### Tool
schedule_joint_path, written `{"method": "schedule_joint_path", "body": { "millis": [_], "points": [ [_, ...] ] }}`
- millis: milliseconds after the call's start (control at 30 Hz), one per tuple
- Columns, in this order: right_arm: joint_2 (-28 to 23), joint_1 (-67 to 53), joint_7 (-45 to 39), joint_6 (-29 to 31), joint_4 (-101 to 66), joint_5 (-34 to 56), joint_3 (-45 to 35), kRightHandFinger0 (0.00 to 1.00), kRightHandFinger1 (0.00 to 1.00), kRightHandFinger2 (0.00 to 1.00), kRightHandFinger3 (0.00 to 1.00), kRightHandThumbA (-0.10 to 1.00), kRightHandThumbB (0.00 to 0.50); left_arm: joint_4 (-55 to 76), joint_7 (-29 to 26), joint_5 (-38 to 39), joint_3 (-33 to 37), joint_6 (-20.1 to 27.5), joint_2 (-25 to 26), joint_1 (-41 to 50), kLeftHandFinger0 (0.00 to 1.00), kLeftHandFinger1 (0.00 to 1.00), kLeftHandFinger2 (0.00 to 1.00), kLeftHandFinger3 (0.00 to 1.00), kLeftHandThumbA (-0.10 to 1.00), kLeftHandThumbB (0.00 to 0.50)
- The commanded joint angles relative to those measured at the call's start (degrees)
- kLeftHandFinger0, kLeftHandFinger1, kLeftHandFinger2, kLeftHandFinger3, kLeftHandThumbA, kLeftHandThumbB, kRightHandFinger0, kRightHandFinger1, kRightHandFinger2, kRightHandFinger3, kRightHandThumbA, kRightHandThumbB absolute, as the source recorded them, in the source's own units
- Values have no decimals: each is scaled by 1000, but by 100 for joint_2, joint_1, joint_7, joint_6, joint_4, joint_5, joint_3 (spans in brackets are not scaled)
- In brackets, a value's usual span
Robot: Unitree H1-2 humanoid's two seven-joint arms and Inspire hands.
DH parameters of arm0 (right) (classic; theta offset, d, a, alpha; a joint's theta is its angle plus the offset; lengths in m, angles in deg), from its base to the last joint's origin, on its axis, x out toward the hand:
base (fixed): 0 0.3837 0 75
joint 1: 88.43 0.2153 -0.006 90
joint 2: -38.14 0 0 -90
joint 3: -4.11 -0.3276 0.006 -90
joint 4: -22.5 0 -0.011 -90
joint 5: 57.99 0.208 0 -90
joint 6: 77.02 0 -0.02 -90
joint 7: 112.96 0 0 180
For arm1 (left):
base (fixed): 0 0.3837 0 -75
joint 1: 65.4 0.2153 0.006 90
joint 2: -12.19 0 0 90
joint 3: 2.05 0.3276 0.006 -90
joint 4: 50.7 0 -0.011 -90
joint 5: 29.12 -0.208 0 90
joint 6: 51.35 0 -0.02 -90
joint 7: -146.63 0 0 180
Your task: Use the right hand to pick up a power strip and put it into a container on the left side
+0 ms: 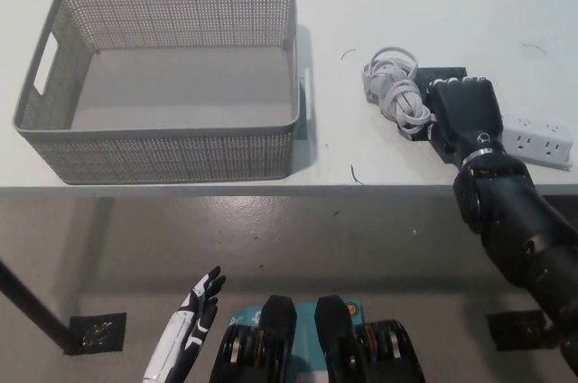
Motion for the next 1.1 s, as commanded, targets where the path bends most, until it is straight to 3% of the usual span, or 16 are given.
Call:
{"method": "schedule_joint_path", "body": {
  "millis": [0,167,200,233,300,333,367,433,567,633,667,700,833,900,967,1067],
  "points": [
    [11,1095,3973,1670,478,-266,-3,0,34,514,412,-100,117,200,-5,135,-12,237,45,-21,1000,1000,1000,1000,1000,135],
    [-114,1346,4396,1647,49,-411,-73,0,0,499,470,-100,128,179,6,165,-31,237,31,-29,1000,1000,1000,1000,1000,139],
    [-127,1365,4413,1654,7,-416,-84,3,90,708,743,-100,91,175,4,162,-29,237,31,-31,1000,1000,1000,1000,1000,134],
    [-198,1430,4367,1641,-197,-452,-113,0,88,660,630,-100,161,177,-9,152,-18,237,36,-32,1000,1000,1000,1000,1000,130],
    [-298,1536,4233,1727,-459,-448,-177,0,107,658,810,-100,126,172,-19,141,-18,237,32,-28,1000,1000,1000,1000,1000,131],
    [-400,1633,4010,1787,-746,-418,-259,0,148,692,889,-100,155,174,-34,125,-14,237,32,-19,1000,1000,1000,1000,1000,132],
    [-425,1656,3964,1786,-811,-419,-274,0,150,689,883,-100,164,174,-36,123,-14,237,32,-19,1000,1000,1000,1000,1000,132],
    [-535,1772,3825,1726,-1093,-447,-346,0,142,634,672,-100,195,158,-38,108,-15,237,31,-20,1000,1000,1000,1000,1000,140],
    [-663,1923,3655,1812,-1461,-422,-472,0,150,662,714,-100,137,171,-39,105,-4,237,33,-18,1000,1000,1000,1000,1000,136],
    [-734,1985,3376,1730,-1834,-438,-558,0,84,641,720,-100,169,170,-38,116,2,237,34,-18,1000,1000,1000,1000,1000,131],
    [-745,2018,3383,1752,-1880,-456,-571,0,18,596,653,-100,187,170,-41,111,3,237,34,-17,1000,1000,1000,1000,1000,131],
    [-756,2048,3401,1782,-1915,-484,-582,0,25,618,643,-100,180,171,-43,104,3,237,33,-16,1000,1000,1000,1000,1000,132],
    [-785,2250,3522,1714,-2061,-658,-595,0,0,498,465,-100,166,174,-36,95,8,237,39,-11,1000,1000,1000,1000,1000,133],
    [-790,2341,3601,1778,-2045,-658,-606,0,0,455,469,-100,158,180,-38,89,16,237,45,-11,1000,1000,1000,1000,1000,130],
    [-802,2420,3455,1722,-2100,-636,-631,0,0,441,573,-100,129,171,-52,82,14,237,37,-13,1000,1000,1000,1000,1000,132],
    [-797,2559,3459,1661,-2086,-666,-653,0,0,423,584,-100,105,159,-35,79,16,237,38,-17,1000,1000,1000,1000,1000,138]
  ]
}}
